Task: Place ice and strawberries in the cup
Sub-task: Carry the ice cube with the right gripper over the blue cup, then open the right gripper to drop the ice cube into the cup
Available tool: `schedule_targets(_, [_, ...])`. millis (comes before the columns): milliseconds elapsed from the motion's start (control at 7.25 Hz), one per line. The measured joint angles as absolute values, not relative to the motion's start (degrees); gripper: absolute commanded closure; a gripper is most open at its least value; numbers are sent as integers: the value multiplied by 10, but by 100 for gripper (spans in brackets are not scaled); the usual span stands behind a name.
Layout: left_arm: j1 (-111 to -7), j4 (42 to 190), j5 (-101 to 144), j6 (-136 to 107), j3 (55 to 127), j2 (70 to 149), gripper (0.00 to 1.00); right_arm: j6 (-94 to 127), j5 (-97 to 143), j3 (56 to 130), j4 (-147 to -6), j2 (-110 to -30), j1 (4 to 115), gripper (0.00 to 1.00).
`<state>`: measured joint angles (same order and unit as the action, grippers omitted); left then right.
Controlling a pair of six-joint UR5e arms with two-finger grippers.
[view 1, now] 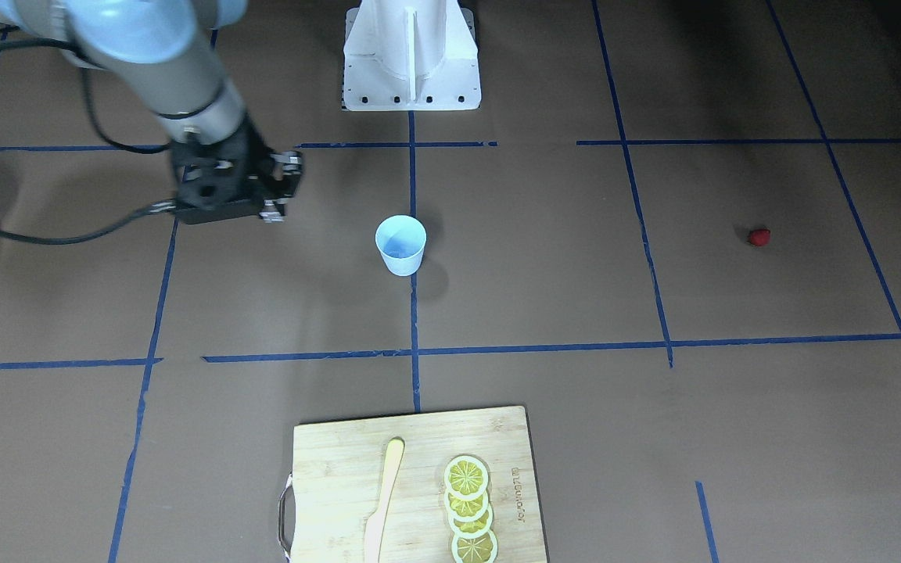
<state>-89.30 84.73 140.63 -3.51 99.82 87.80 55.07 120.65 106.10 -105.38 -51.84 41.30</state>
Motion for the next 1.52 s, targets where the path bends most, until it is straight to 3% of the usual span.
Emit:
schedule_targets(414, [-893,847,1406,-35,998,878,0,624,1144,942,-1026,-420,342,100])
schedule_targets(827, [-893,847,1406,-35,997,879,0,634,1126,896,-993,-400,322,97])
schedule_targets(965, [-893,847,1406,-35,997,879,0,634,1124,894,-992,-399,319,68])
schedule_targets(1103, [-893,847,1406,-35,997,880,0,634,1123,893,-991,-399,318,45])
schedule_targets(1241, [-893,847,1406,-35,996,881,0,634,1123,893,-991,-399,317,34])
schedule_targets(1516, [-893,846,1406,-35,995,882,0,634,1122,895,-991,-400,315,24])
